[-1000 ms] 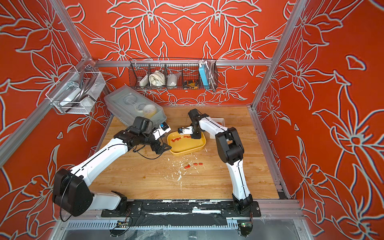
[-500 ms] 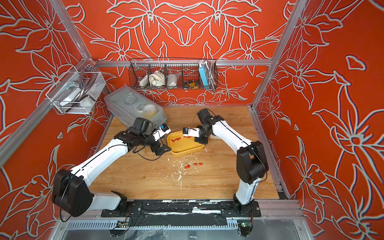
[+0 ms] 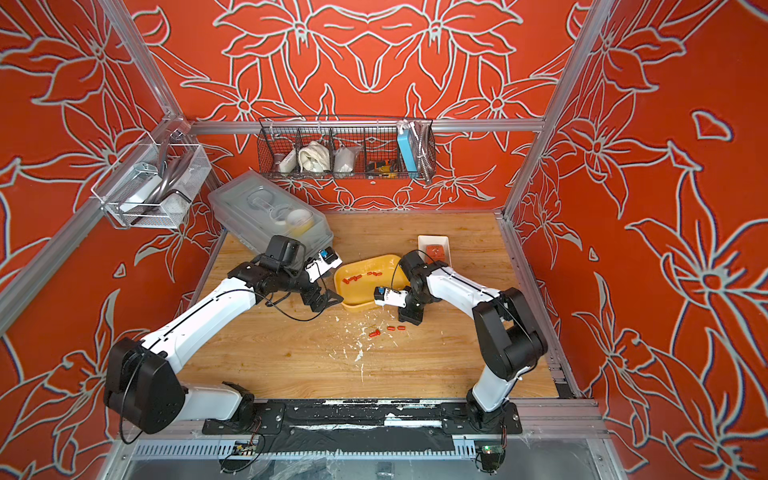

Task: Take the screw protection sleeves out of the storage box
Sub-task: Place the screw protection sleeve at the center of the board, then pick up the screw protection sleeve from the storage box.

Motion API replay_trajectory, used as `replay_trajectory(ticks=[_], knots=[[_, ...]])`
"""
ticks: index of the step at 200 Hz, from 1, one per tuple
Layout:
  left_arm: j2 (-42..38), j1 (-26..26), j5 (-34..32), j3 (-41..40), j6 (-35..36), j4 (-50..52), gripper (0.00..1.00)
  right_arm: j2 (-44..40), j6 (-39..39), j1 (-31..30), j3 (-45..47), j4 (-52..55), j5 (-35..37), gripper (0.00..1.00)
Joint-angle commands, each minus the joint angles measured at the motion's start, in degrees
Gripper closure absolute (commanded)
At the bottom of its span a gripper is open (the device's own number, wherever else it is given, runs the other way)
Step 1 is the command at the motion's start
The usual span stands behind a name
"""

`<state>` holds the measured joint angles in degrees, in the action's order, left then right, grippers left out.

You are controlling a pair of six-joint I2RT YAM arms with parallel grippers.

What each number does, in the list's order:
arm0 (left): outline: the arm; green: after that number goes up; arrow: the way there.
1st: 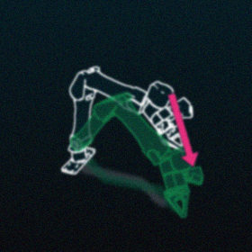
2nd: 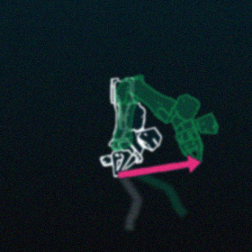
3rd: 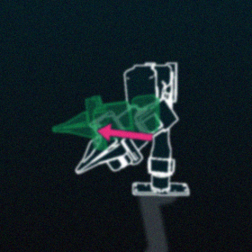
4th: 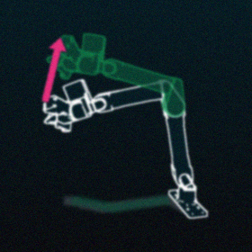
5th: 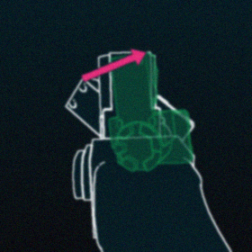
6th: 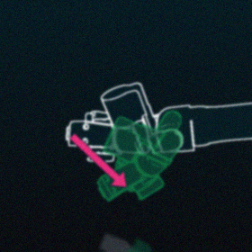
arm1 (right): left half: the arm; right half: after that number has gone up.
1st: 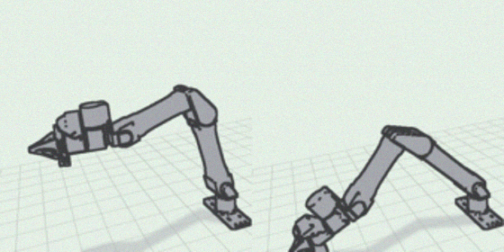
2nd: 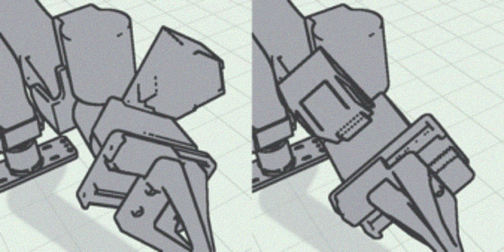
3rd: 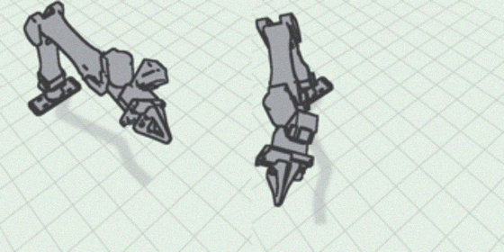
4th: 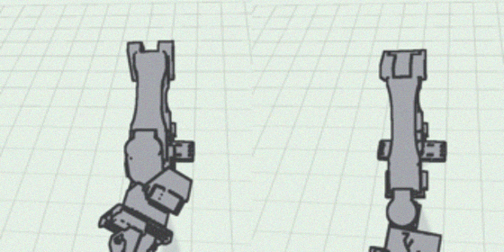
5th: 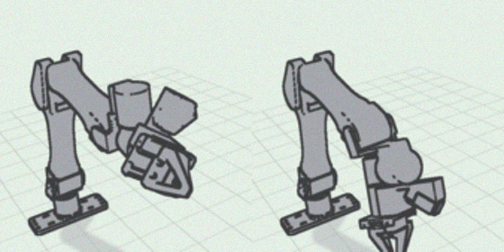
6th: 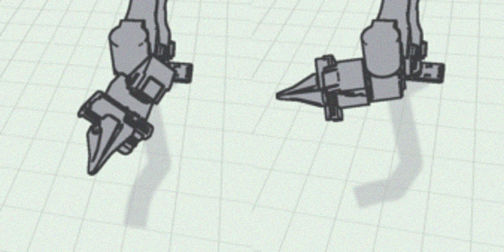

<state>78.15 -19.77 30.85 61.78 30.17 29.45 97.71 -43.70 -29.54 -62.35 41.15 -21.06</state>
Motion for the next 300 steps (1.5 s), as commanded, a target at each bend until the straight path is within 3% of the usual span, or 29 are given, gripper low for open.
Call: replay_trajectory(ticks=[1, 22, 66, 158, 217, 252, 300], knots=[[0.0, 0.1, 0.4, 0.4, 0.0, 0.4, 0.02, 3.0, 3.2, -0.6, -1.7, -2.2, 1.3, 1.00], [-0.4, 0.1, 0.4, 0.1, 0.3, 0.5, 0.02, 4.8, 3.9, -0.8, -2.8, -2.6, 1.6, 0.96], [-1.1, 0.1, 0.5, -0.4, 0.5, 0.3, 0.02, 4.1, 4.5, -0.7, -4.6, -0.8, 1.6, 0.79], [1.8, -0.7, 2.7, 0.1, 1.5, -0.3, 0.03, -11.3, 7.2, 4.7, -2.0, 3.9, -5.4, 0.64], [8.1, -7.7, -5.8, 4.8, 10.7, 1.2, 0.06, -17.8, 14.8, 12.3, 3.1, -5.1, -6.0, 0.52], [13.9, -10.2, -8.5, 10.1, 8.3, 1.0, 0.11, -17.7, 19.2, 13.0, 3.7, -8.4, -1.8, 0.39], [20.7, -12.6, -11.2, 17.1, 8.2, 2.9, 0.12, -16.3, 22.4, 13.0, 2.4, -8.6, 2.4, 0.30]])
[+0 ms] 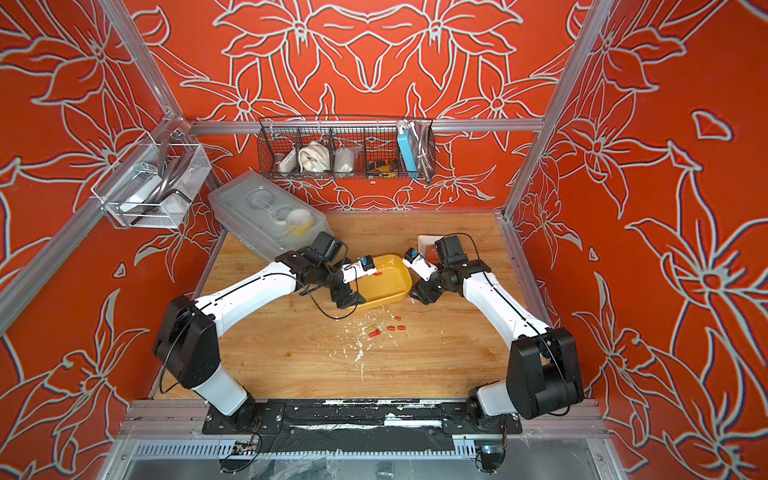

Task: Take the screw protection sleeves out of the storage box
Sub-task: Pick up the screw protection sleeve from the storage box.

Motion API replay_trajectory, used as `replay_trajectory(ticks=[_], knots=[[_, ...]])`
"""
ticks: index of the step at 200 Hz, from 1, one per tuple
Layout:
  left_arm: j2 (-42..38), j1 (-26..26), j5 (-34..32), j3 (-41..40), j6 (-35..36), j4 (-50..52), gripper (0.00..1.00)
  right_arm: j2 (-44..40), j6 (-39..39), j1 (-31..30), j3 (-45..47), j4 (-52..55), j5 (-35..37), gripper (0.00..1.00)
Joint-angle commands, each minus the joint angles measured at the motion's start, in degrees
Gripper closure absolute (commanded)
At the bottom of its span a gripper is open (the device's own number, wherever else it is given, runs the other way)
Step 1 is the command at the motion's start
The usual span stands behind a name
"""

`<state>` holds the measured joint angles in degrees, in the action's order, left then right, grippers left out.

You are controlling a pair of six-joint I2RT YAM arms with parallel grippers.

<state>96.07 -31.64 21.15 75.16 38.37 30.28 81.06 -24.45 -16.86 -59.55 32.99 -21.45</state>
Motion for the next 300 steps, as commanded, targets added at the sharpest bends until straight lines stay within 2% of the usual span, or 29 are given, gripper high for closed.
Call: replay_trajectory(ticks=[1, 65, 150, 191, 237, 300], knots=[[2.9, -0.8, -1.5, 3.9, 0.0, 2.2, 0.12, 0.3, 3.1, 0.3, -0.5, -0.5, 2.9, 0.30], [12.9, -0.8, -5.4, 13.1, 1.2, 4.2, 0.20, -0.5, 5.1, 0.3, -0.6, -1.9, 6.5, 0.25], [25.0, -1.1, -8.8, 24.5, 0.9, 3.5, 0.47, 0.2, 2.9, 0.3, 0.4, -3.1, 11.1, 0.24], [30.5, -1.8, -10.7, 29.6, 0.6, 3.3, 0.56, 0.3, 2.8, 0.4, 0.5, -3.2, 11.9, 0.24], [35.9, -2.1, -14.4, 34.9, -0.2, 2.7, 0.59, 0.4, 2.4, 0.3, 0.7, -3.3, 12.9, 0.25], [39.3, -2.2, -17.2, 37.2, 0.6, 2.1, 0.58, 0.6, 2.0, 0.3, 0.8, -3.1, 12.8, 0.25]])
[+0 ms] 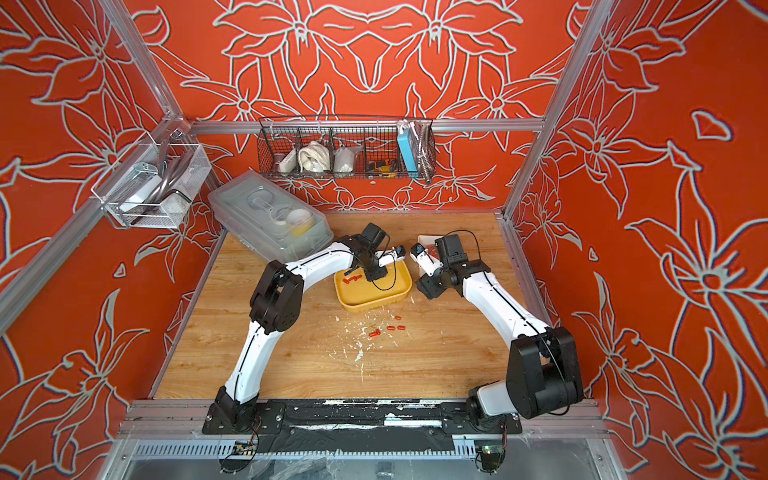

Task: Take the screw protection sleeves out of the storage box
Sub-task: Pick up the screw protection sleeve from the storage box.

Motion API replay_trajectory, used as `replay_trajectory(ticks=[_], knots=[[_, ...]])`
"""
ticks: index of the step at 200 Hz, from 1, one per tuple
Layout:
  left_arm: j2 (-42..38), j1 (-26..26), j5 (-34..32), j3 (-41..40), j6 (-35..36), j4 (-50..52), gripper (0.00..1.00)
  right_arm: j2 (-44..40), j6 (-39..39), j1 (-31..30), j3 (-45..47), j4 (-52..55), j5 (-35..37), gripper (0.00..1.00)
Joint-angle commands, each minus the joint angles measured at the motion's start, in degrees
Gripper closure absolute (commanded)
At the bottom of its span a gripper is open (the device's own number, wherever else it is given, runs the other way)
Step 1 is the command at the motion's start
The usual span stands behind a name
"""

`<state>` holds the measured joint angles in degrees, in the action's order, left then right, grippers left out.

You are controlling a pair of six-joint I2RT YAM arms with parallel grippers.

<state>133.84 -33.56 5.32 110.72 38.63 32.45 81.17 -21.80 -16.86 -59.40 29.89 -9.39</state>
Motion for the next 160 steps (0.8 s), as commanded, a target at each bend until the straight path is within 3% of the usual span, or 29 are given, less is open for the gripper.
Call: replay_trajectory(ticks=[1, 74, 160], knots=[[1.5, -0.3, -1.4, 1.7, 0.3, 0.0, 0.58, 0.5, -0.6, 0.3, 0.7, 0.0, 0.7, 0.25], [4.0, -0.2, -1.8, 2.0, 1.4, 2.0, 0.67, -0.1, -1.2, 0.3, 1.3, -0.4, 1.5, 0.25], [3.8, -0.2, -1.1, 3.2, -0.1, 4.5, 0.95, -0.1, -1.8, 0.3, 1.6, -0.7, 1.9, 0.25]])
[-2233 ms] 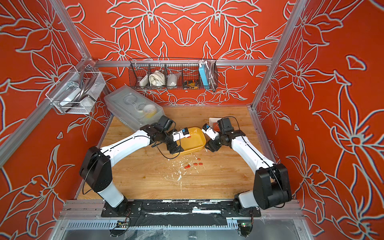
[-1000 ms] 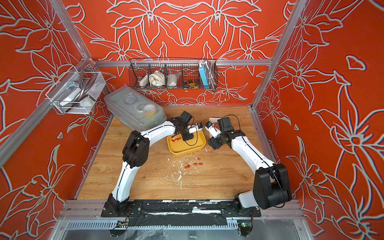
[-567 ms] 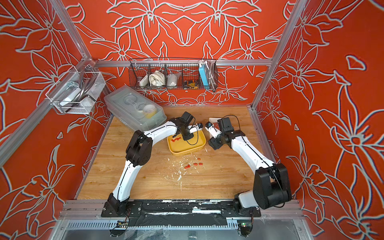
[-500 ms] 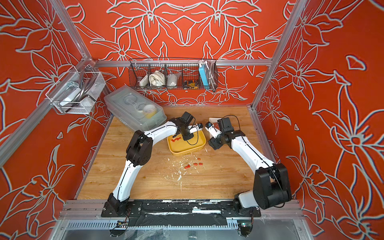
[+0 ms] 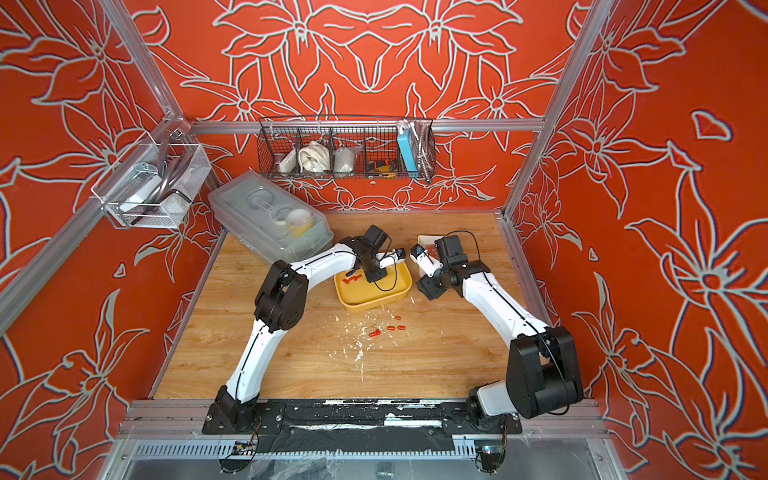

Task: Take the screw protection sleeves out of the storage box
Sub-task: Pick up the screw protection sleeve from the storage box.

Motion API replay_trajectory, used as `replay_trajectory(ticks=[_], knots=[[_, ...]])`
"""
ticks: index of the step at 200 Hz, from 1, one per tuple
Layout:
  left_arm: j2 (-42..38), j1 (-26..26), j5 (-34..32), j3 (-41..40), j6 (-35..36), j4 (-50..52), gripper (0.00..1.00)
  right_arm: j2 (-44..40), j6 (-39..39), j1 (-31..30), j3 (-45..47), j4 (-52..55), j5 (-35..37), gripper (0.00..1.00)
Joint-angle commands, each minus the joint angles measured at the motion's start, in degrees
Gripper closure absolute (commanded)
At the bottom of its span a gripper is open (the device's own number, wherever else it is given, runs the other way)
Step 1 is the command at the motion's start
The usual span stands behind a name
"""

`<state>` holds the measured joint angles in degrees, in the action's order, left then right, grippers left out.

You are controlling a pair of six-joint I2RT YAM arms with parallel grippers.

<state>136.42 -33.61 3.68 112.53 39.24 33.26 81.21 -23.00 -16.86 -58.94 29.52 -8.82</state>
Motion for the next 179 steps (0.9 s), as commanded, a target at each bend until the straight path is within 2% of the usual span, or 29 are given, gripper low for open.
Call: replay_trajectory(ticks=[1, 20, 98, 147, 179], knots=[[1.2, -0.2, 0.5, 1.5, -0.8, 3.7, 0.95, -0.2, -0.6, 0.3, 1.2, -0.3, 1.4, 0.26], [0.2, -0.2, 1.5, 2.3, -1.9, 4.4, 1.00, -0.5, -0.9, 0.3, 1.5, -0.9, 2.0, 0.26], [-7.3, -0.1, 7.3, 0.8, -4.3, 7.3, 1.00, -0.8, -1.2, 0.3, 2.1, -1.5, 3.1, 0.26], [-16.7, -0.2, 15.0, -8.5, -5.1, 10.2, 1.00, -1.0, -1.1, 0.3, 2.0, -1.5, 3.2, 0.25], [-25.4, -0.3, 20.8, -19.6, -4.5, 10.3, 1.00, -1.5, -1.3, 0.3, 2.2, -1.6, 3.4, 0.26]])
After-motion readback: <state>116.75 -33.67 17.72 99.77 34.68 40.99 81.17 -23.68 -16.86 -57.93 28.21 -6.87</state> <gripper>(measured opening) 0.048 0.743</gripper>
